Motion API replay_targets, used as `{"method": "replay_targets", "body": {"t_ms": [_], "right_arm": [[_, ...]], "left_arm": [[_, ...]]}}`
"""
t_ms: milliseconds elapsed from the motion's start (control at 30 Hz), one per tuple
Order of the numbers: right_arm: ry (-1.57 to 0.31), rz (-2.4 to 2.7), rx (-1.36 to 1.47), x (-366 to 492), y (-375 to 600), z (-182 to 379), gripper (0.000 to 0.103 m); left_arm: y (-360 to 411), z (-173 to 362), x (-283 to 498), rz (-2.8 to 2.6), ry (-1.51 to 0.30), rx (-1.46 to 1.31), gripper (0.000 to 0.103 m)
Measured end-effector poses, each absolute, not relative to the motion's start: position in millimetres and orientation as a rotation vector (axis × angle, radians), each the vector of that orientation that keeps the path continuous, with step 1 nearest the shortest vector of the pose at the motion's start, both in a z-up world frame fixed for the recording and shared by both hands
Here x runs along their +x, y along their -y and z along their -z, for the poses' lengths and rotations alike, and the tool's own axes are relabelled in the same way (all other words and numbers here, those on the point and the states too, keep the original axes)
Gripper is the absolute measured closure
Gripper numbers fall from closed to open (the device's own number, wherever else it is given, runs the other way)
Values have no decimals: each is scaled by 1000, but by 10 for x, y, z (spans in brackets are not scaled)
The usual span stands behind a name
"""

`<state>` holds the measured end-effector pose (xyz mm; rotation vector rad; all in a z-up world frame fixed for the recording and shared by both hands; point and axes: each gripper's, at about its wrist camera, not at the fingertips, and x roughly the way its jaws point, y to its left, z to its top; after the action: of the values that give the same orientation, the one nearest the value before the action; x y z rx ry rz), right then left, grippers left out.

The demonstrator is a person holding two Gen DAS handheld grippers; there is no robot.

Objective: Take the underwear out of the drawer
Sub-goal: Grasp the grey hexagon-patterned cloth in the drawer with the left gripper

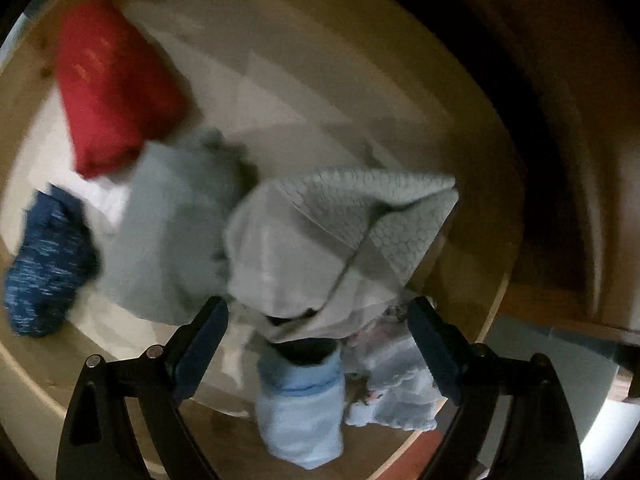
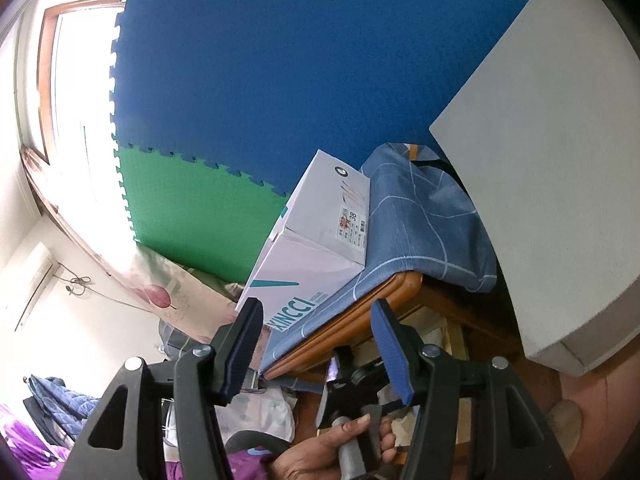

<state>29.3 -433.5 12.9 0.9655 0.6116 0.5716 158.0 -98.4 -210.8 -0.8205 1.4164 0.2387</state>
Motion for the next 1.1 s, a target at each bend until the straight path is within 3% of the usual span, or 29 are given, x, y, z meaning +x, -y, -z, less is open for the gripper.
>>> {"method": "replay_targets", "body": {"t_ms": [200, 233, 267, 300, 367, 900, 1100], "right_arm": [[-625, -578, 978, 303, 4343, -100, 45], [-626, -579, 981, 308, 4346, -94, 45], [-629, -578, 983, 312, 4347, -90, 45], [-631, -577, 984, 314, 4341, -90, 45], [-635, -574, 986, 317, 4337, -88, 45], [-674, -533, 924, 353, 4236, -99, 45], [-686, -532, 888, 375, 4142, -125, 45]], "left_arm": [[825, 2312, 1579, -298, -1442, -937, 14], [808, 2306, 1582, -294, -1438, -933, 24], [807, 2283, 1580, -283, -1431, -922, 49], [842, 2261, 1590, -243, -1422, -916, 64], [907, 2196, 1617, -208, -1428, -865, 75], [623, 1692, 933, -59, -1220, -1021, 85], [443, 1546, 798, -3, -1248, -1002, 85]]}}
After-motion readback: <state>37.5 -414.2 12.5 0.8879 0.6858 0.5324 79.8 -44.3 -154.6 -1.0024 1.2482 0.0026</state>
